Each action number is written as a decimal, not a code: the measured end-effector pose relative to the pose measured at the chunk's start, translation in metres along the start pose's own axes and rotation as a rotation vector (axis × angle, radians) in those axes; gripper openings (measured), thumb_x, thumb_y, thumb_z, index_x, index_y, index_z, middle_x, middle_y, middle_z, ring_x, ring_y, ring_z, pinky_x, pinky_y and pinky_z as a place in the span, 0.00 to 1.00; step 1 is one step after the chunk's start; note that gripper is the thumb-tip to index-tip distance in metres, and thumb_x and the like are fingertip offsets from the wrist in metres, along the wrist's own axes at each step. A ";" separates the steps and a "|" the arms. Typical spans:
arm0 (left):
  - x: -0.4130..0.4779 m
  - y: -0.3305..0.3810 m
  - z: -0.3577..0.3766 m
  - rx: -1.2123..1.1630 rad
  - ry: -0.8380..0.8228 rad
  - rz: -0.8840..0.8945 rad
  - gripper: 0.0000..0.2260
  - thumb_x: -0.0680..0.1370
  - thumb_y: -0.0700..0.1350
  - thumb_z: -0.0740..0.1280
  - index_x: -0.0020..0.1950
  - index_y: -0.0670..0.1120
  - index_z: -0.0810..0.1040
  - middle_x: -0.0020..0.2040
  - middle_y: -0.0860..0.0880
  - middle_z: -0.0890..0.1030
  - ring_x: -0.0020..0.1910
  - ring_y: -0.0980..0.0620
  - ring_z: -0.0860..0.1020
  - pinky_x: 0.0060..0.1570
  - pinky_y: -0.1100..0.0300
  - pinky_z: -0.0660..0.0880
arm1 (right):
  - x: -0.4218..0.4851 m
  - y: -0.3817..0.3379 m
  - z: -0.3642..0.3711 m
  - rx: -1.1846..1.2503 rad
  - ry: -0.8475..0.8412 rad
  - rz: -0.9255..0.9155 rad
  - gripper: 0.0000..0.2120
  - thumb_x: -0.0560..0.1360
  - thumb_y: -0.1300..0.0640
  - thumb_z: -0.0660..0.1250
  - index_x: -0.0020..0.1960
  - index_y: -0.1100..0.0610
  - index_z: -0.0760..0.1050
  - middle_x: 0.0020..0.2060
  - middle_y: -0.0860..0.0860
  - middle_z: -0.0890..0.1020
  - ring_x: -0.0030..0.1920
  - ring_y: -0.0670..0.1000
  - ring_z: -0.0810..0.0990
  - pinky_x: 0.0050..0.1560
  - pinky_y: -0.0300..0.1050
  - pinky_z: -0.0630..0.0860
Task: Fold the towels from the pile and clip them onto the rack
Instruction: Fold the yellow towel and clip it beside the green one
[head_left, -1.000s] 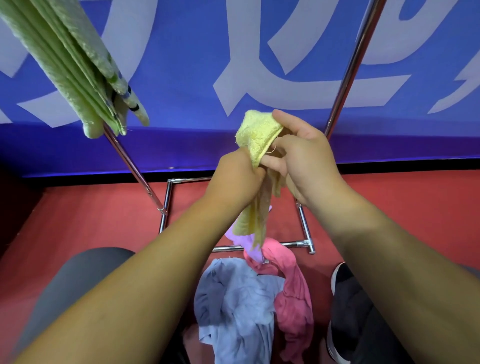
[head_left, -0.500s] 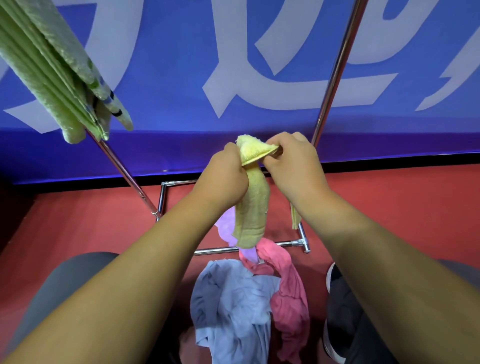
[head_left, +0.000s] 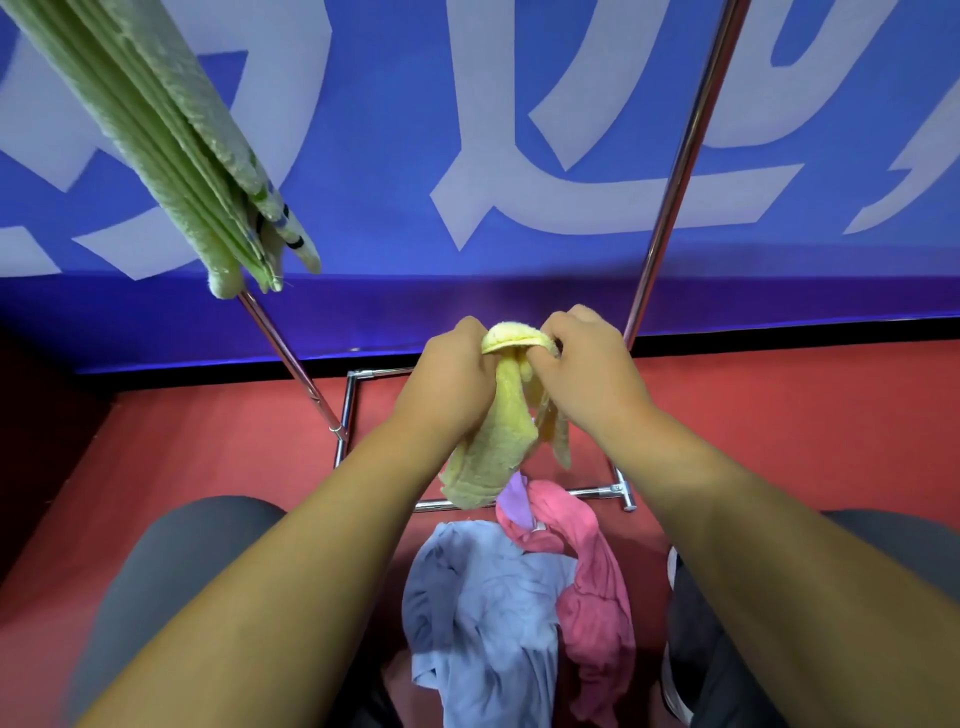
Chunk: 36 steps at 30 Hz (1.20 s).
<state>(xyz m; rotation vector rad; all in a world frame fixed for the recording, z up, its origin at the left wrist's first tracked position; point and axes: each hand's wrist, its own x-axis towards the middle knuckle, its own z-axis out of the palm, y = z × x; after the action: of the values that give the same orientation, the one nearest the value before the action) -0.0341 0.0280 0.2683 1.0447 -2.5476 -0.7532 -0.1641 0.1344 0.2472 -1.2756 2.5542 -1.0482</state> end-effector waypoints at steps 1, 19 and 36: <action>-0.004 -0.002 -0.002 0.005 0.010 -0.006 0.07 0.84 0.45 0.63 0.49 0.43 0.72 0.41 0.46 0.78 0.41 0.41 0.76 0.38 0.48 0.74 | -0.003 -0.003 0.002 0.003 -0.014 -0.006 0.03 0.75 0.59 0.69 0.44 0.58 0.78 0.43 0.53 0.77 0.45 0.58 0.77 0.49 0.56 0.73; -0.071 0.004 -0.095 0.379 0.125 0.123 0.06 0.81 0.42 0.63 0.58 0.46 0.72 0.45 0.44 0.79 0.41 0.37 0.76 0.38 0.47 0.75 | -0.046 -0.105 -0.042 -0.233 -0.196 -0.135 0.06 0.81 0.55 0.62 0.53 0.56 0.76 0.46 0.59 0.82 0.47 0.64 0.81 0.41 0.52 0.75; -0.011 0.088 -0.271 0.412 0.405 0.111 0.08 0.80 0.32 0.61 0.47 0.43 0.67 0.37 0.46 0.69 0.32 0.46 0.68 0.33 0.51 0.65 | 0.030 -0.262 -0.160 -0.555 0.151 -0.298 0.10 0.84 0.52 0.60 0.48 0.55 0.73 0.36 0.51 0.73 0.40 0.59 0.76 0.33 0.46 0.65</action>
<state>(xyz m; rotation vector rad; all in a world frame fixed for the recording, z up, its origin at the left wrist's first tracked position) 0.0432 -0.0086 0.5398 1.0311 -2.4171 0.0254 -0.0686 0.0899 0.5370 -1.8081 2.9601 -0.4845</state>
